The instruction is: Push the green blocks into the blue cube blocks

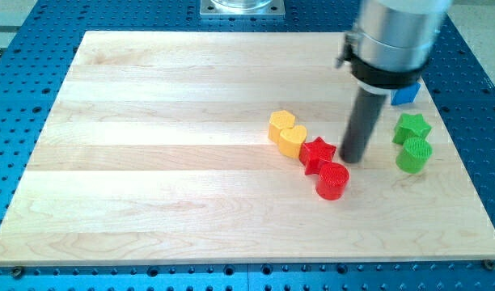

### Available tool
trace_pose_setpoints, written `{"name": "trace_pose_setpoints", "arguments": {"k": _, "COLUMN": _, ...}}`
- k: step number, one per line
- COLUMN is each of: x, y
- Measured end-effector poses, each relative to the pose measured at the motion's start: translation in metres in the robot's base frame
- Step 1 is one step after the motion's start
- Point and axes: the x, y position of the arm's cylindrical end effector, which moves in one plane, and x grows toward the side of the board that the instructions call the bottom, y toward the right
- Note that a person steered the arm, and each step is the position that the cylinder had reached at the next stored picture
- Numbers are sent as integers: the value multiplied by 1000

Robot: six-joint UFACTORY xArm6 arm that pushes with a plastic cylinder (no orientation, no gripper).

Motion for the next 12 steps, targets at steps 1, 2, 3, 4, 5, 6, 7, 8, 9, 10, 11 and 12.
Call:
{"name": "trace_pose_setpoints", "arguments": {"k": 1, "x": 72, "y": -16}}
{"name": "trace_pose_setpoints", "arguments": {"k": 2, "x": 65, "y": -63}}
{"name": "trace_pose_setpoints", "arguments": {"k": 3, "x": 48, "y": -73}}
{"name": "trace_pose_setpoints", "arguments": {"k": 4, "x": 61, "y": -73}}
{"name": "trace_pose_setpoints", "arguments": {"k": 5, "x": 69, "y": -73}}
{"name": "trace_pose_setpoints", "arguments": {"k": 6, "x": 69, "y": -73}}
{"name": "trace_pose_setpoints", "arguments": {"k": 7, "x": 70, "y": -73}}
{"name": "trace_pose_setpoints", "arguments": {"k": 8, "x": 78, "y": -44}}
{"name": "trace_pose_setpoints", "arguments": {"k": 9, "x": 77, "y": 25}}
{"name": "trace_pose_setpoints", "arguments": {"k": 10, "x": 29, "y": 39}}
{"name": "trace_pose_setpoints", "arguments": {"k": 11, "x": -6, "y": 54}}
{"name": "trace_pose_setpoints", "arguments": {"k": 12, "x": 24, "y": 40}}
